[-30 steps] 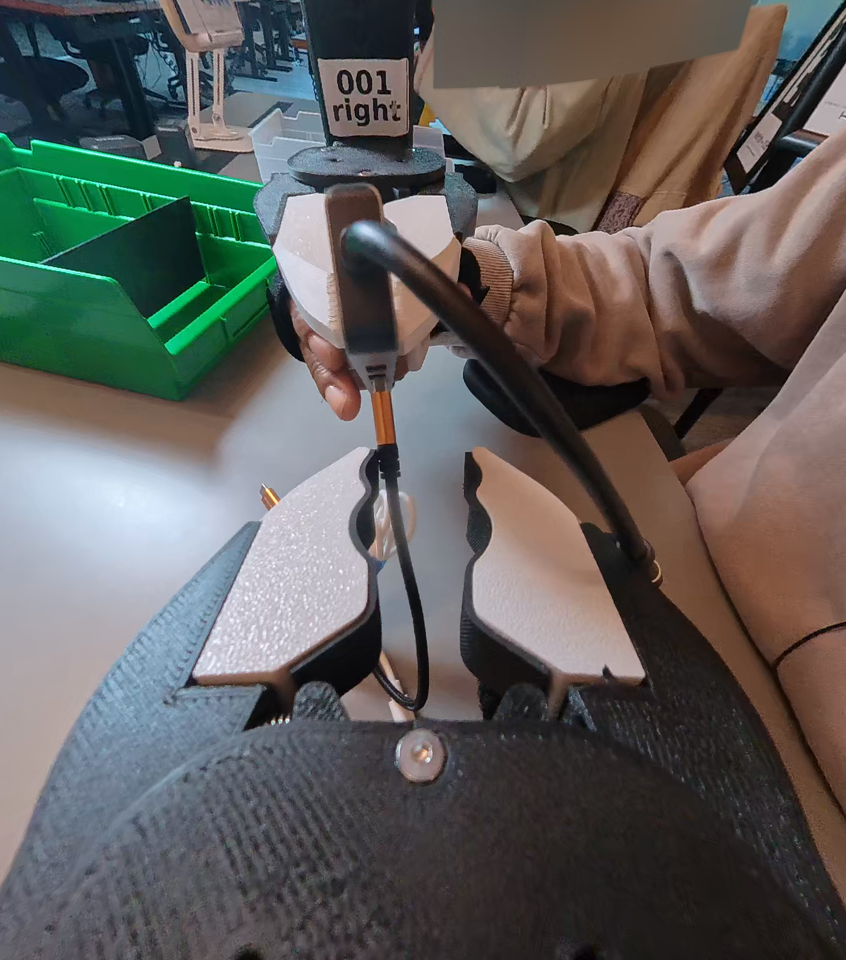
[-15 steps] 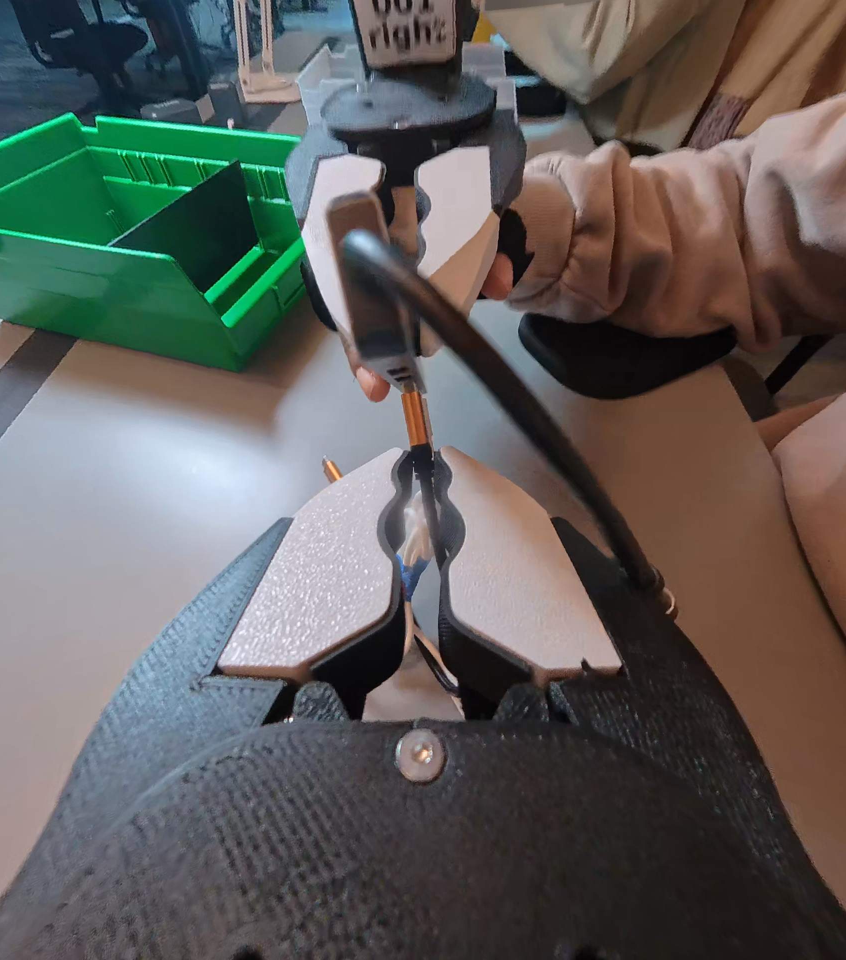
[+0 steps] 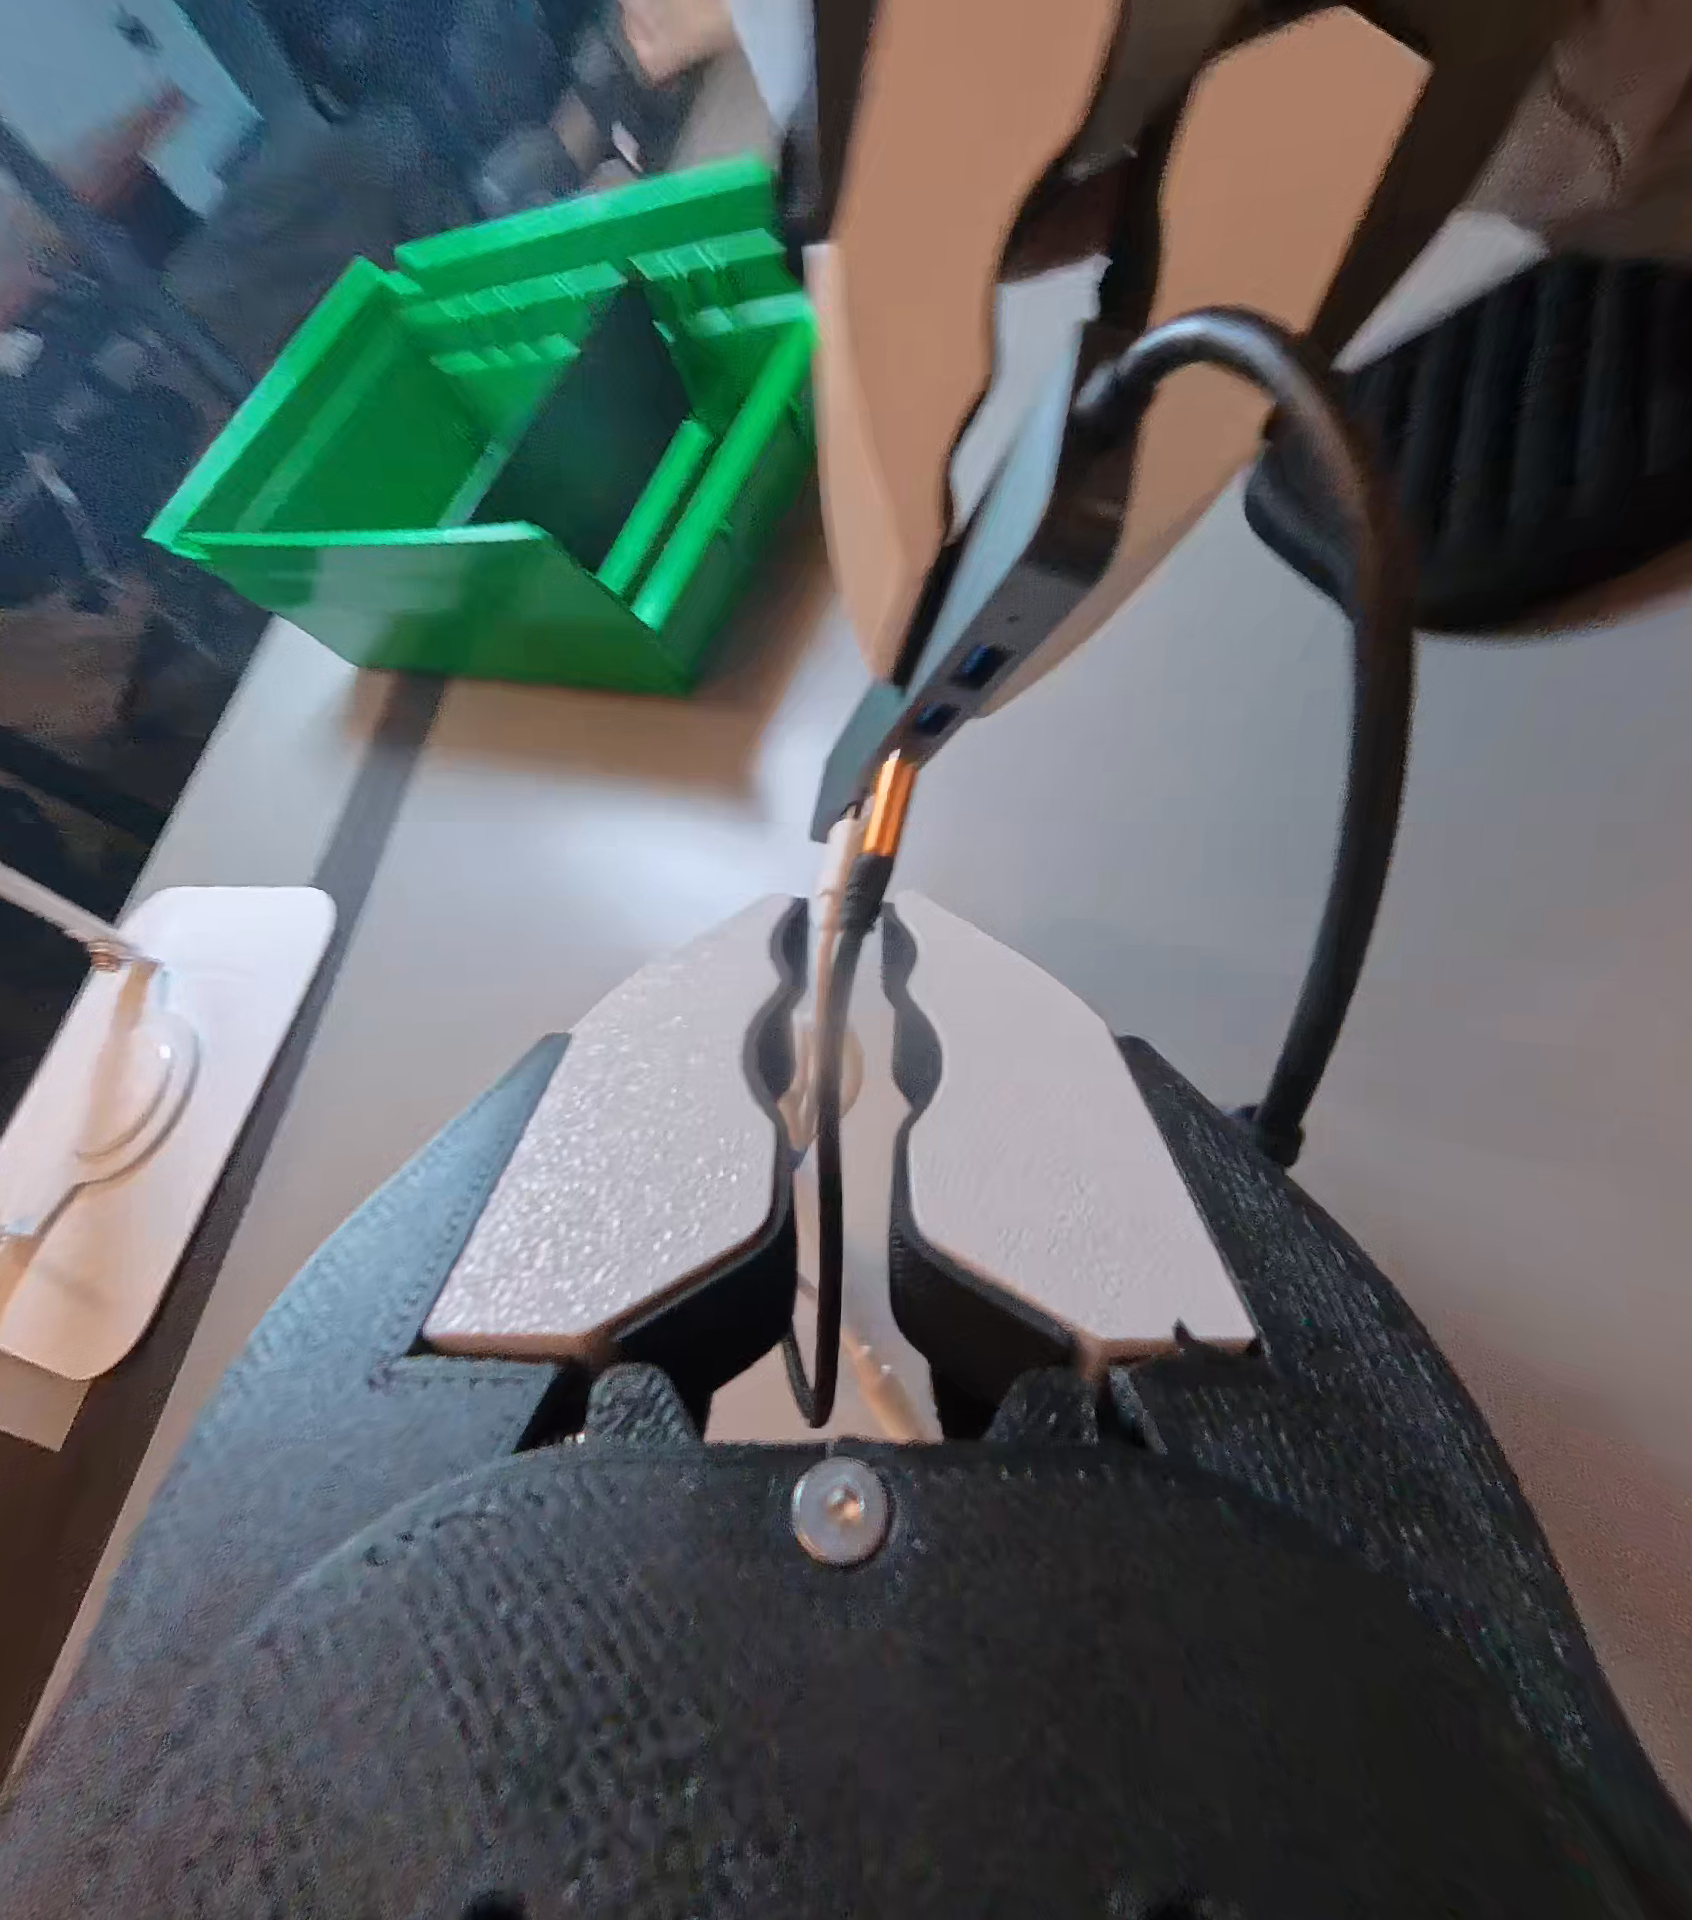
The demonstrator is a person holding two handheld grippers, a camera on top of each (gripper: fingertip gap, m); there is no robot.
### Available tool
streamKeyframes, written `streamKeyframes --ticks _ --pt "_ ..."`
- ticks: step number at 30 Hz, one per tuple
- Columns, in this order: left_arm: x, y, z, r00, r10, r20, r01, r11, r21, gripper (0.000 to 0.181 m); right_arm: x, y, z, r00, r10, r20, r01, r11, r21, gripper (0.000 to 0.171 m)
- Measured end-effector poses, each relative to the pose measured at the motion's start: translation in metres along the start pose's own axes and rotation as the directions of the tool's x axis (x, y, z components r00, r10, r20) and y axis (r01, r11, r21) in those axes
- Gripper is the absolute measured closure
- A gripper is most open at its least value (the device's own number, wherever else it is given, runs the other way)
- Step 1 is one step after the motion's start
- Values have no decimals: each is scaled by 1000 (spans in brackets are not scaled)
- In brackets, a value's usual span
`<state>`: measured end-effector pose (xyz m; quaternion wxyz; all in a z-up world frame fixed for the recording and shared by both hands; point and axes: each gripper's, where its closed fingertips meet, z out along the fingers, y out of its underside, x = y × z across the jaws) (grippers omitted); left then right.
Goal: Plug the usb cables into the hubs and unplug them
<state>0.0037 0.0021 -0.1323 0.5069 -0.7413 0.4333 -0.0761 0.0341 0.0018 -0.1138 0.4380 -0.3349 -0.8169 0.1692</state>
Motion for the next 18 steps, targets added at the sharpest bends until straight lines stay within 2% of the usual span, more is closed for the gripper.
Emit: streamKeyframes --ticks 4,6,8,11,14,18 --pt "-48 -22 -46 979 -105 175 71 980 187 159 54 -2 -54 991 11 -137 -19 998 -55 160" --pt "-67 -25 -70 960 -180 213 122 958 260 159 94 5 -86 972 8 -234 -37 992 -121 160" --pt "-78 -17 -84 941 -238 239 167 945 282 159 139 18 -117 937 -9 -350 -64 978 -197 160" --pt "-78 3 -86 927 -281 248 214 940 265 158 198 45 -153 890 -64 -451 -104 936 -337 161" --pt "-69 25 -76 928 -282 245 231 948 218 155 241 85 -167 872 -116 -475 -157 854 -496 161" --pt "-59 44 -65 930 -296 220 259 949 180 154 261 147 -147 900 -73 -429 -234 750 -618 161"
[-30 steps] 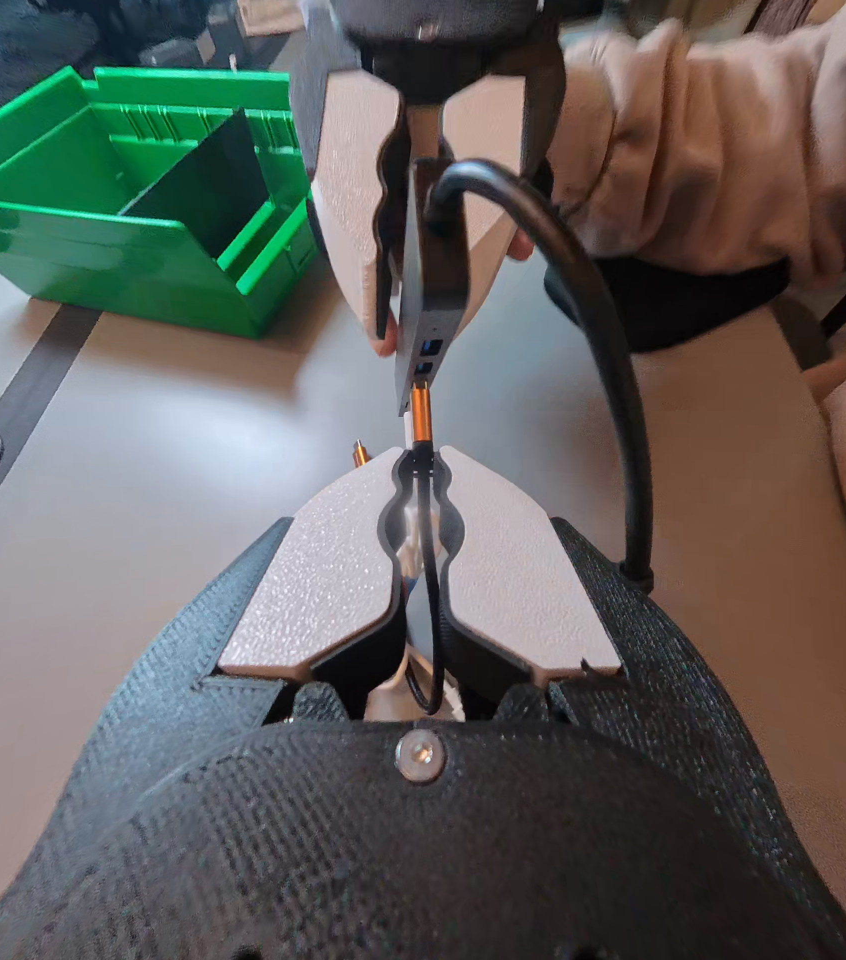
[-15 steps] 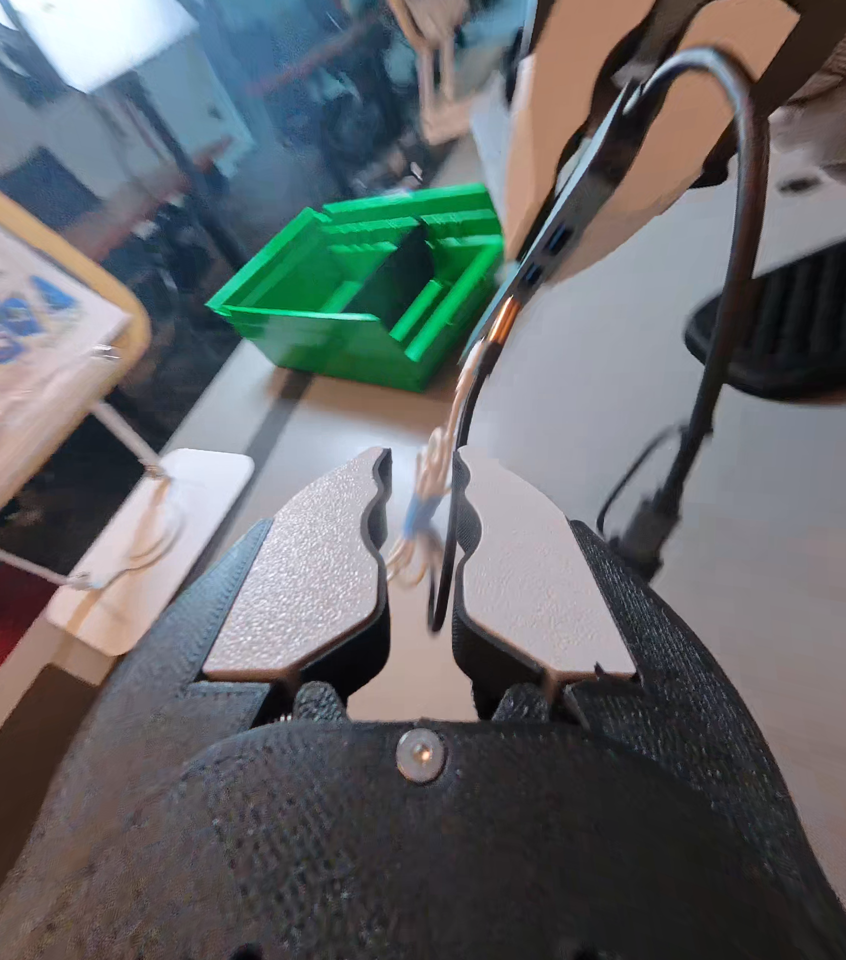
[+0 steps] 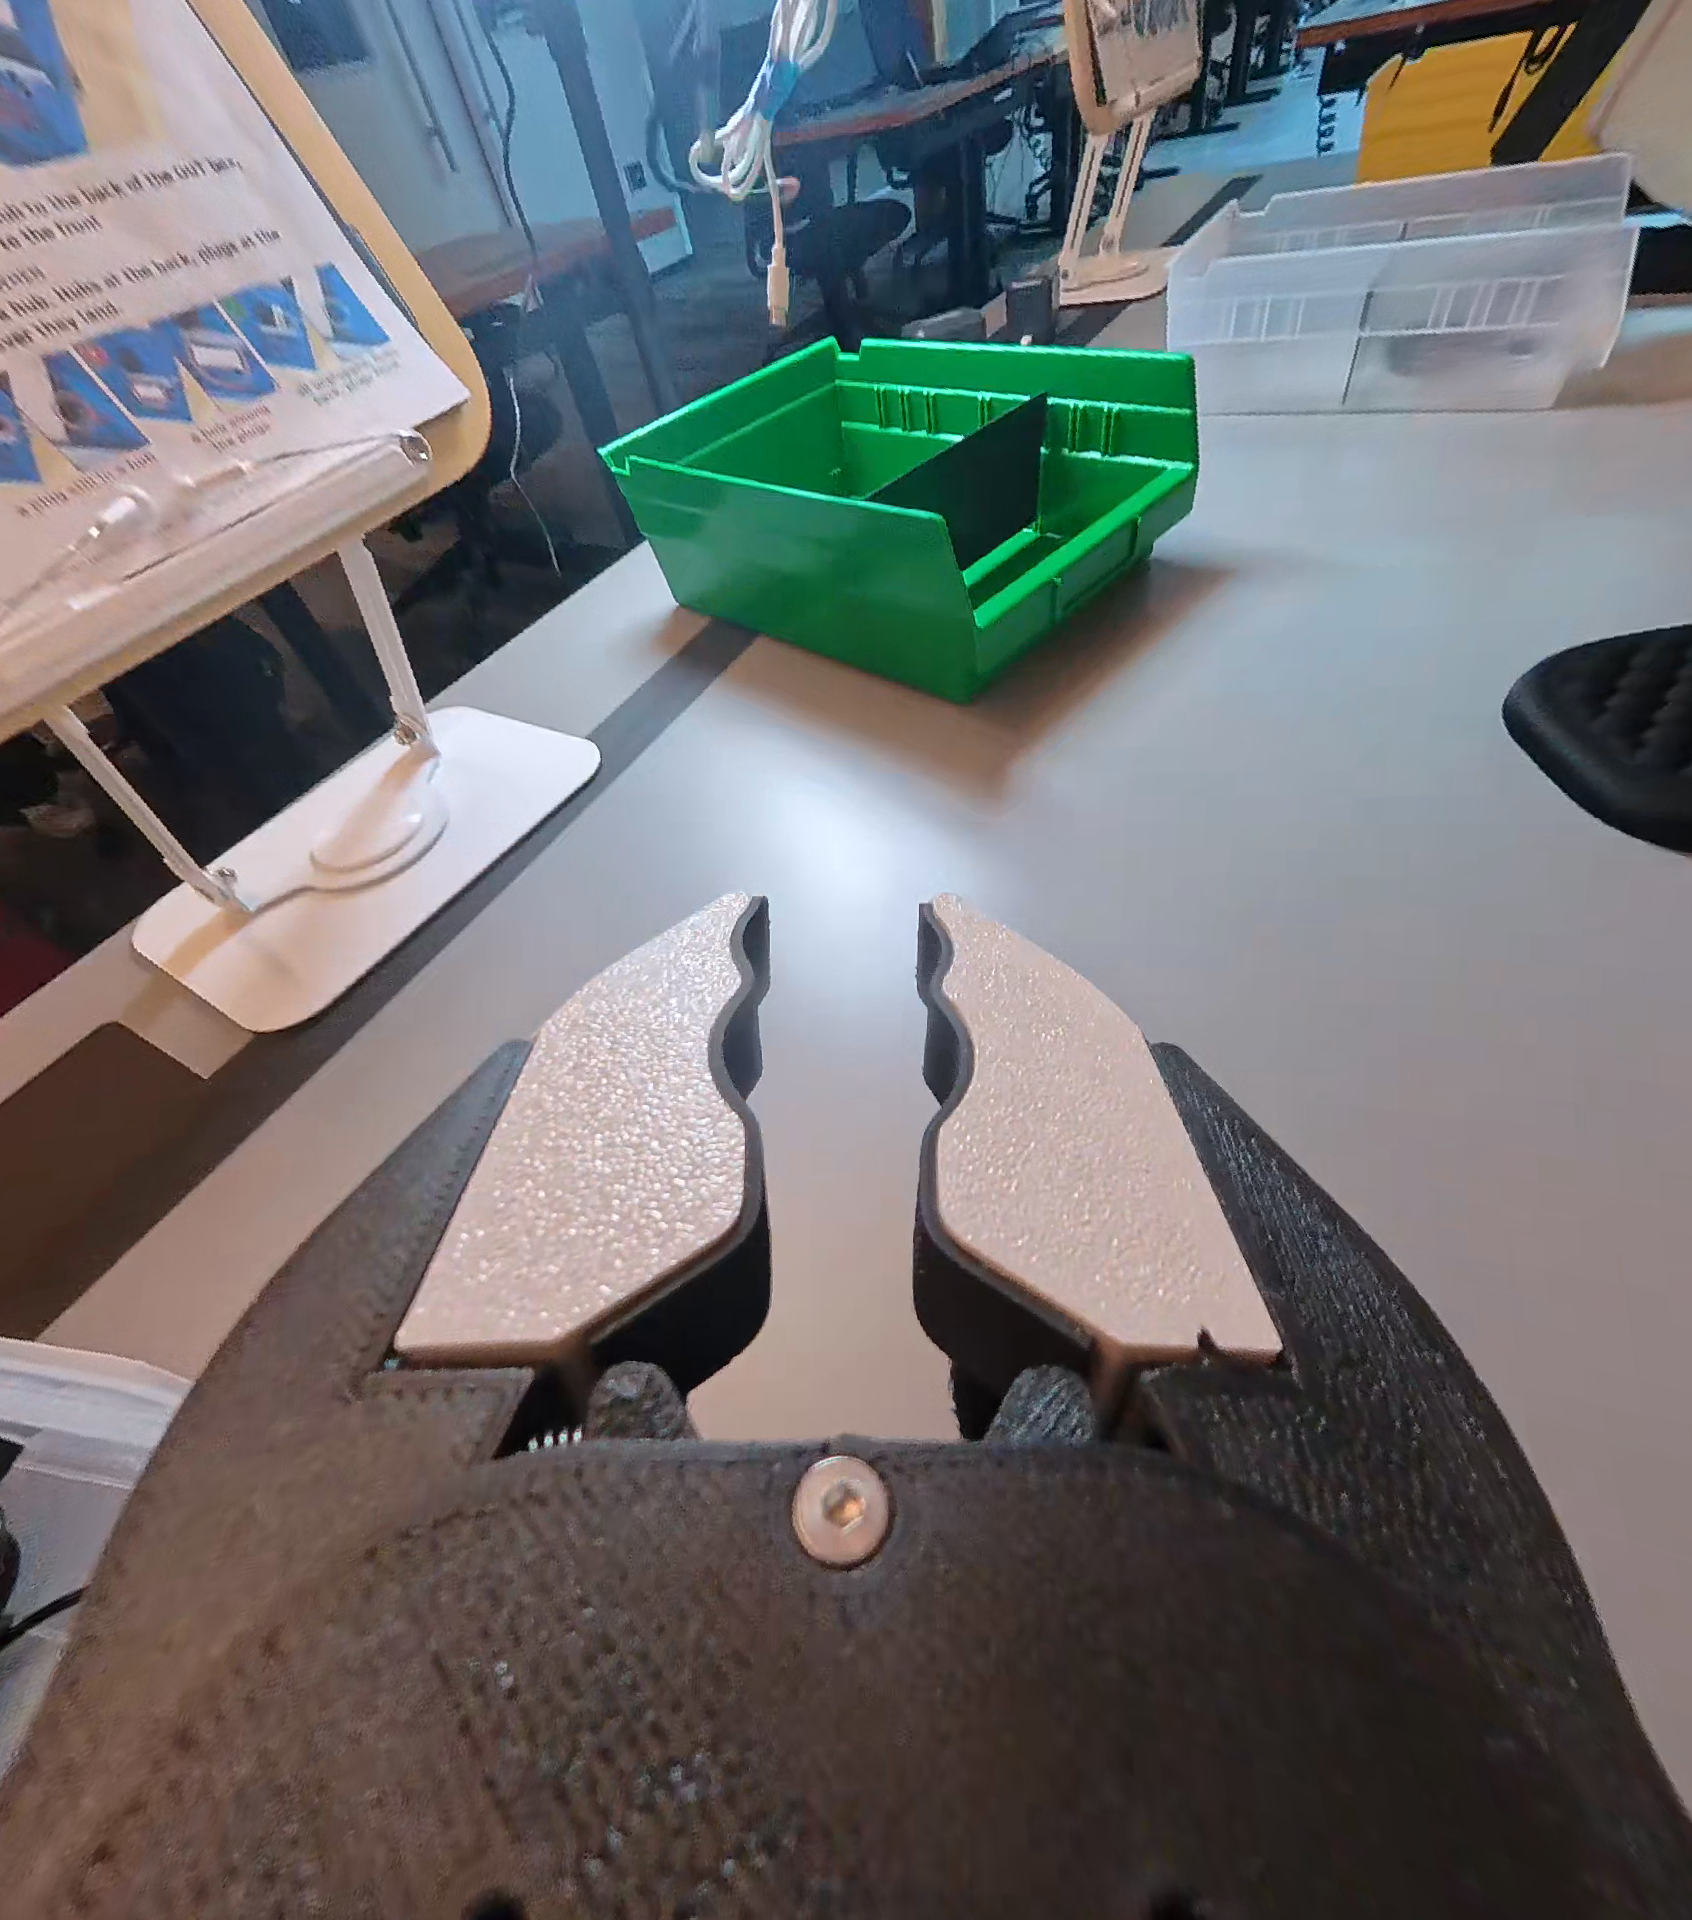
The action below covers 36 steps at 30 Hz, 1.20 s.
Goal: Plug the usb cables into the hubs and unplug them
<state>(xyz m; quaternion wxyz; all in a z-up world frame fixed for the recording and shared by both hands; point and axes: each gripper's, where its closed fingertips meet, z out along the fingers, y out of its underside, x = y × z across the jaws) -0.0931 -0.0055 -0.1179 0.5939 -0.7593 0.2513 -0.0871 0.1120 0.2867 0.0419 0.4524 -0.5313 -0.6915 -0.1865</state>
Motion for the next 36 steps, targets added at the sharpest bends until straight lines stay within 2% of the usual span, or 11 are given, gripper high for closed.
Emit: streamKeyframes --ticks 7,11,15,17,19,22,24,26,29,33,36 --pt "1 19 5 999 -28 -16 28 999 -26 153 -66 43 122 973 81 218 -37 979 -198 160" --pt "2 31 11 999 -45 -29 43 998 -50 154 -89 87 182 972 72 224 12 935 -354 160" --pt "2 42 15 999 -40 -28 37 996 -75 154 -108 118 218 959 134 249 -15 903 -429 160" --pt "1 46 16 999 -45 -31 42 996 -83 155 -109 138 226 966 128 224 4 861 -508 160" --pt "0 48 18 998 -57 -33 54 995 -87 156 -104 145 229 972 163 171 -42 832 -553 160" --pt "1 53 21 997 -66 -39 62 993 -99 157 -101 146 226 937 333 107 -216 793 -569 159" --pt "2 55 22 997 -61 -40 56 993 -108 157 -97 137 224 858 508 68 -406 754 -516 158" --pt "4 55 23 997 -57 -44 52 993 -109 158 -89 128 218 805 590 63 -502 734 -458 158" --pt "7 54 24 997 -52 -51 46 993 -112 158 -74 131 206 771 637 15 -568 698 -437 159" --pt "10 53 23 998 -35 -54 29 993 -115 158 -53 135 187 679 734 -5 -682 629 -374 160" --pt "12 53 24 998 -28 -61 21 993 -115 159 -56 151 176 741 671 -14 -610 666 -429 160"
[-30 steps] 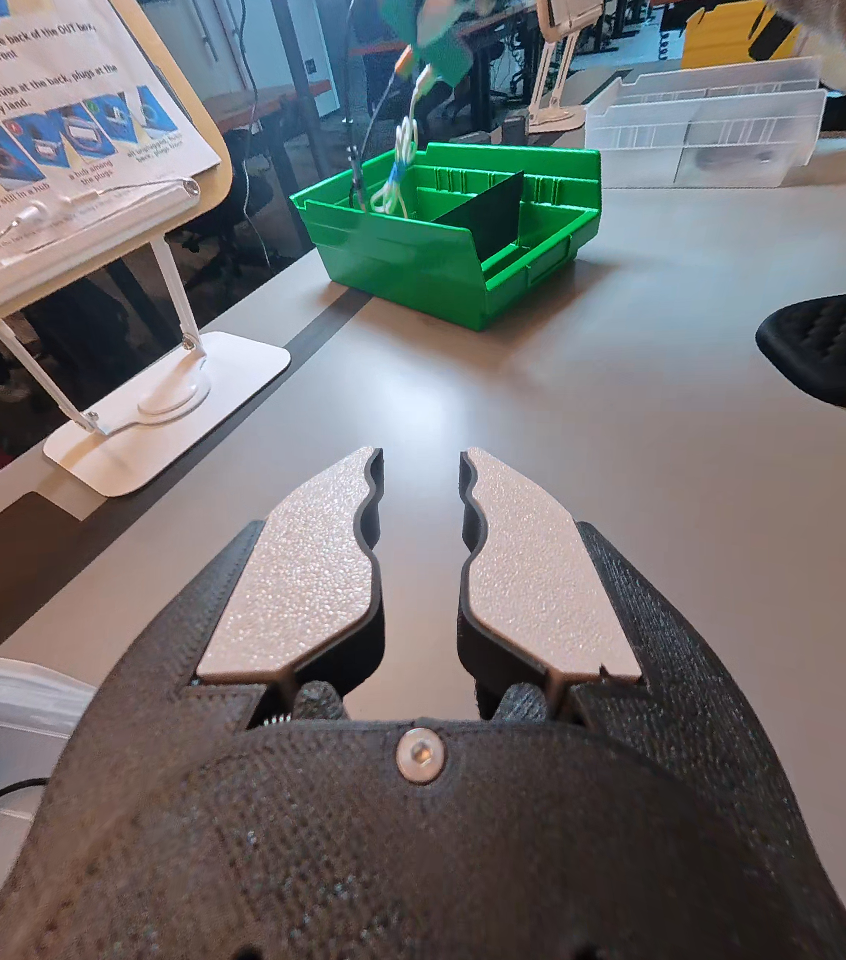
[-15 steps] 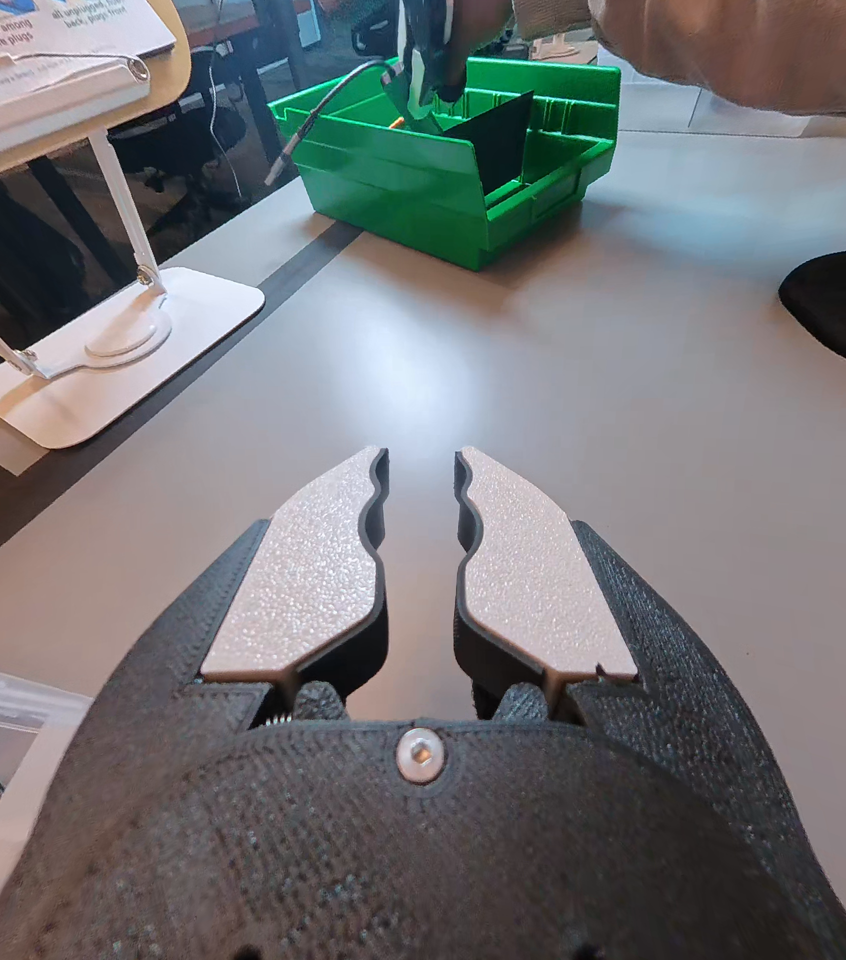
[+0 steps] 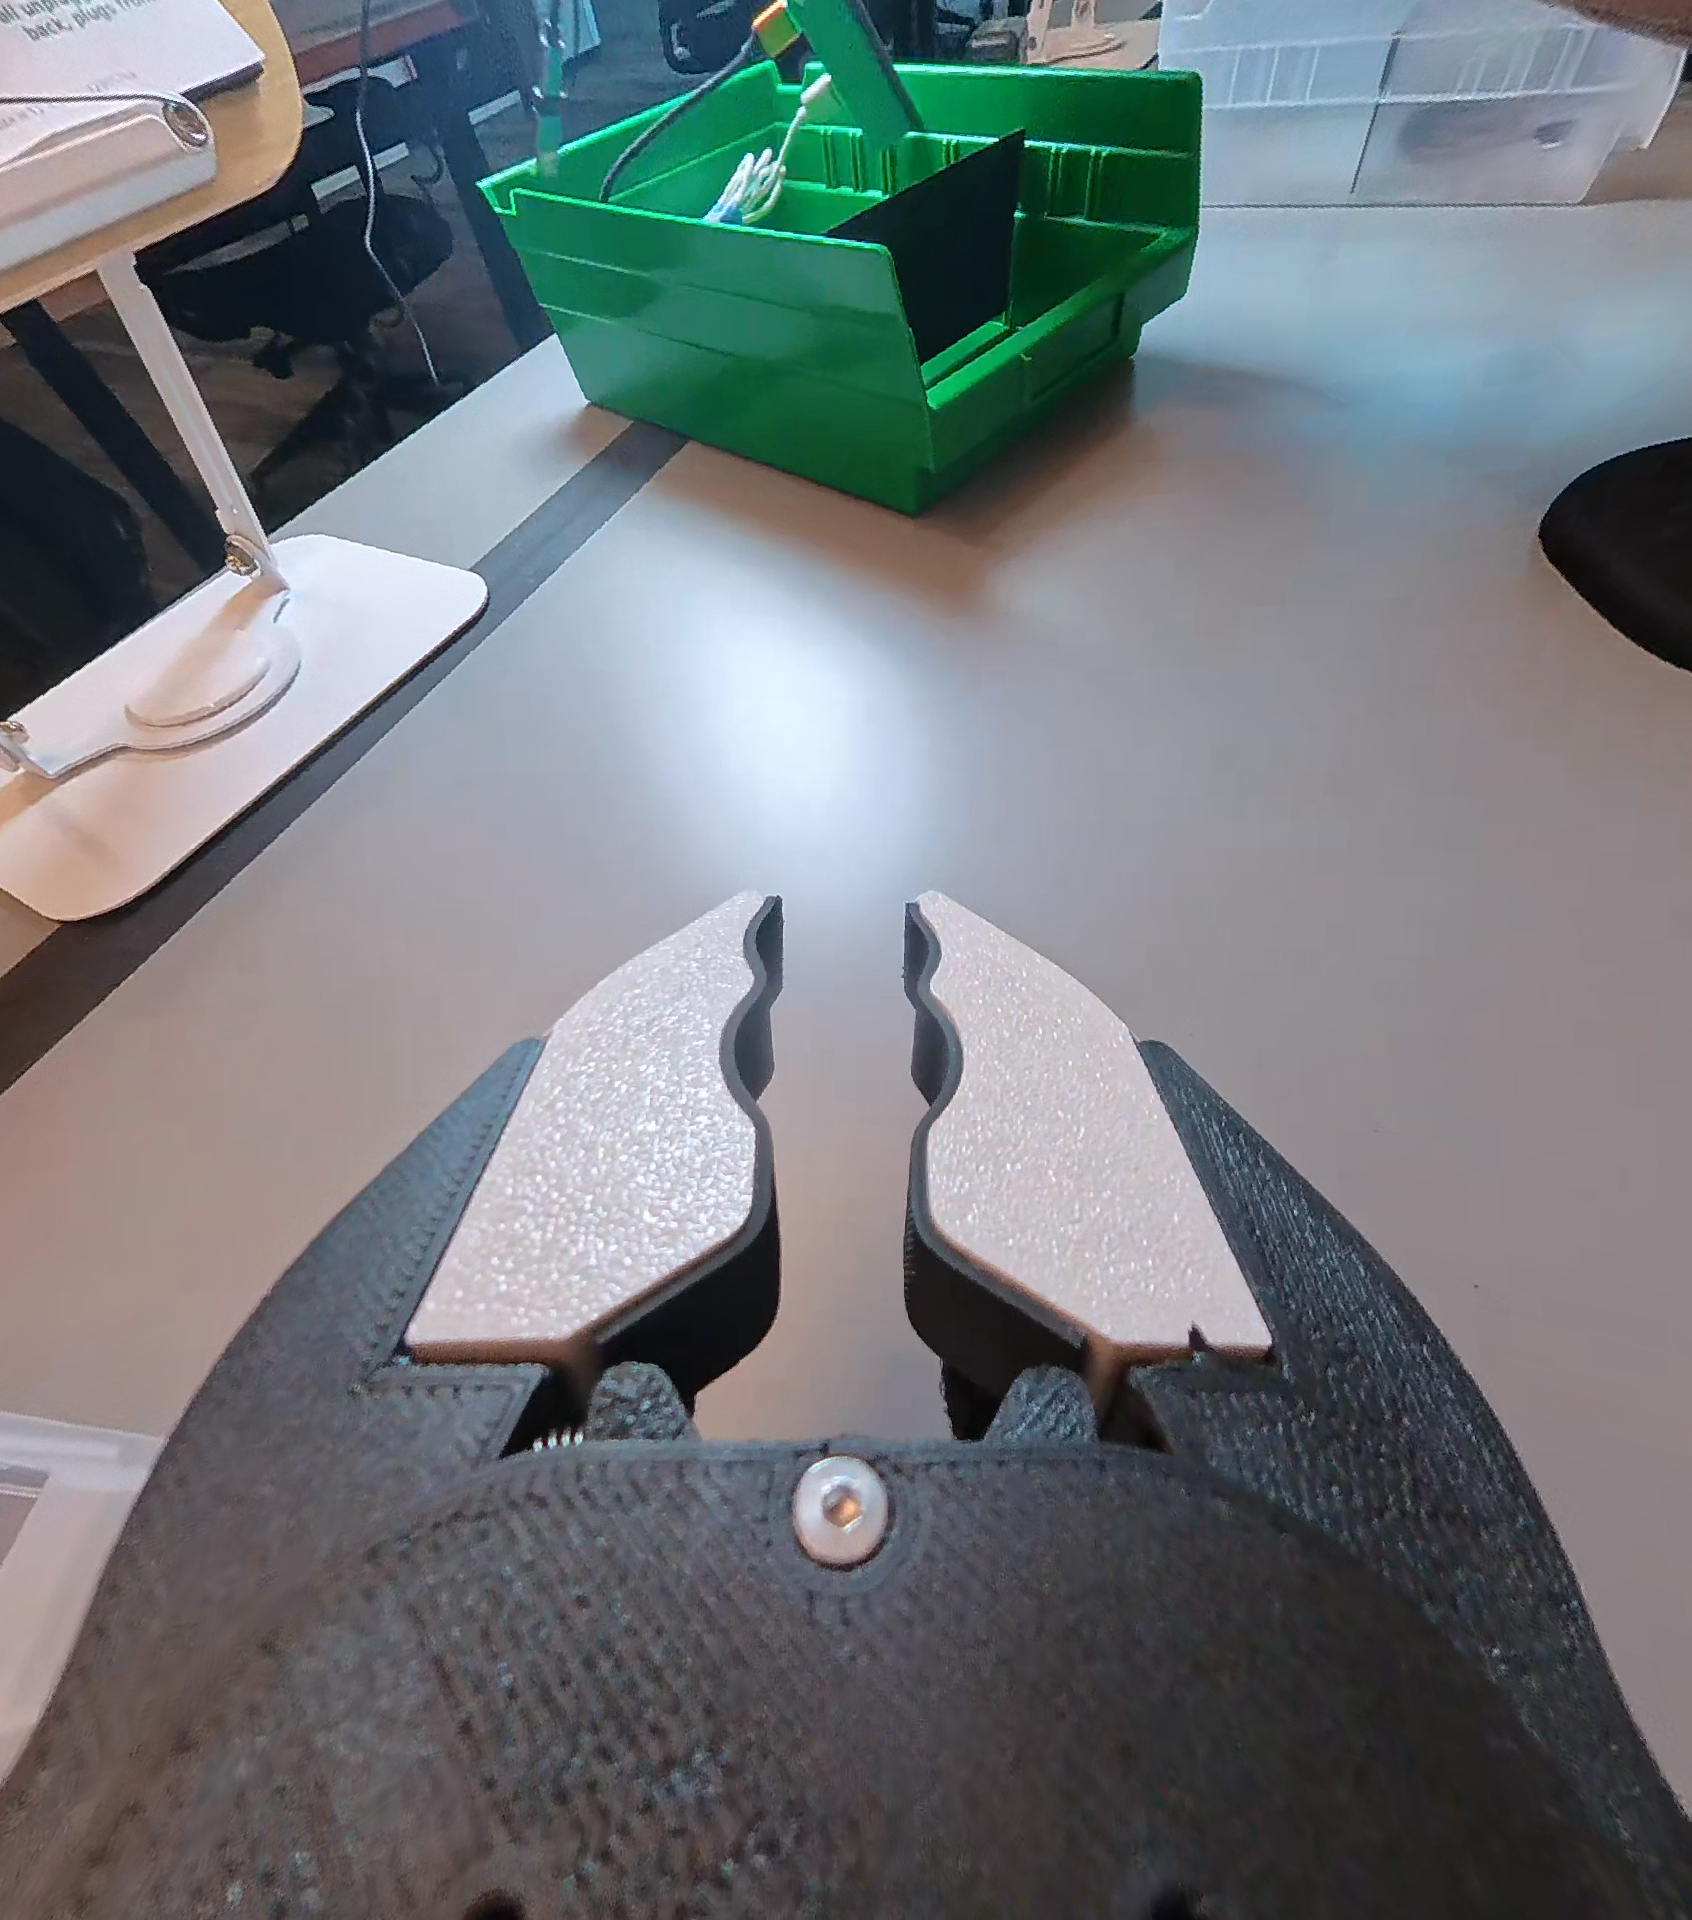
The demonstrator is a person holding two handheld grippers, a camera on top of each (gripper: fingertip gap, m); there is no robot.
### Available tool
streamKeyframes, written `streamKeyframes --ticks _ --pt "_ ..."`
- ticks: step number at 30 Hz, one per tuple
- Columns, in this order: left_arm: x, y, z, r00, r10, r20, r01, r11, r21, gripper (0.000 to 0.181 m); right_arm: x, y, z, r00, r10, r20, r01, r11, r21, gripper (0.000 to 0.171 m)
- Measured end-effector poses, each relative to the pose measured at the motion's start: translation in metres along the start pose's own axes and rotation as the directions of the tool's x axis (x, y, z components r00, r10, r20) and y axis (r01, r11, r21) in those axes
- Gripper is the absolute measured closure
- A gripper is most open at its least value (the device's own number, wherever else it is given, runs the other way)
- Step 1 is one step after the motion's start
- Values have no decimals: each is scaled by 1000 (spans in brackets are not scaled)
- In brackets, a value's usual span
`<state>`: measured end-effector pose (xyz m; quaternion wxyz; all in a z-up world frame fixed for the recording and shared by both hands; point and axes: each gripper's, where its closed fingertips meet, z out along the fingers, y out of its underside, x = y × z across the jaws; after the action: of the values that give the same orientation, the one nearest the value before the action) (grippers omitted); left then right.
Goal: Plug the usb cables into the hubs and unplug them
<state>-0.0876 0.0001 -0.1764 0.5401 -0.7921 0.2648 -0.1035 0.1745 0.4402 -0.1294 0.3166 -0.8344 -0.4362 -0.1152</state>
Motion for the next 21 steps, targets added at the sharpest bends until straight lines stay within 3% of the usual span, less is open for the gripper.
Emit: streamKeyframes --ticks 5,10,13,17,21 --pt "4 0 1 1000 12 -13 -12 1000 -1 158 -20 10 5 979 -198 -41 194 977 -91 160" --pt "6 -2 0 1000 29 -1 -29 1000 11 154 -47 15 34 874 -480 -75 457 865 -207 161" --pt "-2 -2 -2 999 28 37 -28 1000 13 152 -68 27 50 864 -502 36 498 842 -207 157" --pt "-17 -2 -10 997 3 78 -6 999 32 151 -81 8 23 928 -309 210 315 949 5 147" --pt "-32 -7 -19 992 -34 118 26 997 70 151 -76 -19 -30 947 -219 235 145 944 298 146"
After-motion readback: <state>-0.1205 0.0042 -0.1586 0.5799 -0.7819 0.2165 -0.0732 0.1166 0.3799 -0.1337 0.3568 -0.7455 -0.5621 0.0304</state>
